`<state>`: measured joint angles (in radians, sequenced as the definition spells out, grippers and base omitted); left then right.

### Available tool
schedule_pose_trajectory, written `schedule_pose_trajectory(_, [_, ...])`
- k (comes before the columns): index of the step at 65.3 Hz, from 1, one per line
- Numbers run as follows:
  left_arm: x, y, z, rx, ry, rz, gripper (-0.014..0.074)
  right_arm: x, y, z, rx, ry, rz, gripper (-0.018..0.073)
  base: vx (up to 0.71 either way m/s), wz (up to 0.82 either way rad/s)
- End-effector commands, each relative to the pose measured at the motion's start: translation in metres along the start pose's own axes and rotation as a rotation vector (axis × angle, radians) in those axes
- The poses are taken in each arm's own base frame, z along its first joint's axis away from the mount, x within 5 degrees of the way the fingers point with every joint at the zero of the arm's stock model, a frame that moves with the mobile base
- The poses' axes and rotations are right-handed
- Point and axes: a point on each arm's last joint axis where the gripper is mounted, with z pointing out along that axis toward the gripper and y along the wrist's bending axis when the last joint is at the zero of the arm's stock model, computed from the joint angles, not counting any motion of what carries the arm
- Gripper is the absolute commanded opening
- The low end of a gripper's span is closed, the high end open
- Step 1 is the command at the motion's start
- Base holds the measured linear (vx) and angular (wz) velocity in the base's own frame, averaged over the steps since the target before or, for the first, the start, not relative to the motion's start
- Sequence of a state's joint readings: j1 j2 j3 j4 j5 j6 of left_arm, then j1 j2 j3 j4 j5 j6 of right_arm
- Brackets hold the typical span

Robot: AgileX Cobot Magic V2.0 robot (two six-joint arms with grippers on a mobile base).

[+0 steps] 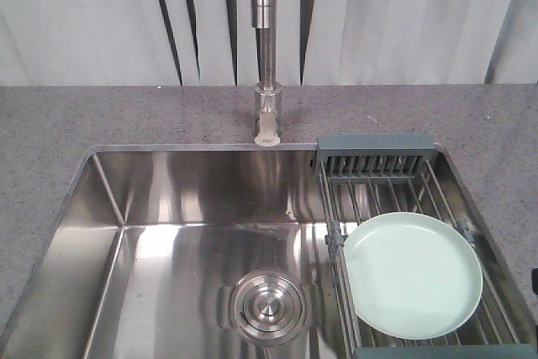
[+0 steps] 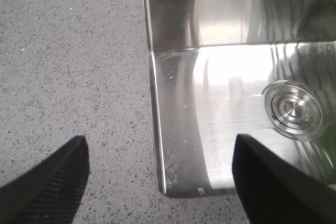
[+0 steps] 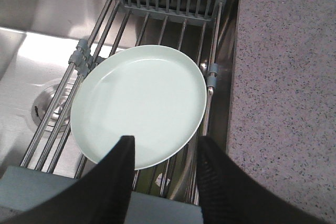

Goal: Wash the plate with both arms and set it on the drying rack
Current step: 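Open the right gripper to release the plate onto the rack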

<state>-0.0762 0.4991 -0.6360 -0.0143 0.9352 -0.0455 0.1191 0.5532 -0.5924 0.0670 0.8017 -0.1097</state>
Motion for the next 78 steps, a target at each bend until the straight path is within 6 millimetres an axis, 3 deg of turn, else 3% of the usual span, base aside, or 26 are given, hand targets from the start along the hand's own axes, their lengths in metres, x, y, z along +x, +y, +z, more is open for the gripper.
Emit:
schedule_pose_trajectory(1, [-0.011, 0.0, -0.004, 0.003, -0.071, -0.01, 0.0534, -0.011, -0.001, -0.005, 0.014, -0.076, -0.001, 0.0291, 0.0, 0.0])
schedule_pose_trajectory(61, [-0.015, -0.001, -0.004, 0.005, -0.114, -0.01, 0.0533, -0.011, -0.001, -0.005, 0.014, -0.074, -0.001, 0.0291, 0.0, 0.0])
schedule_pose_trajectory(78, [-0.031, -0.002, -0.007, 0.004, -0.046, -0.012, 0.0529, -0.011, -0.001, -0.005, 0.014, -0.074, -0.001, 0.0291, 0.0, 0.0])
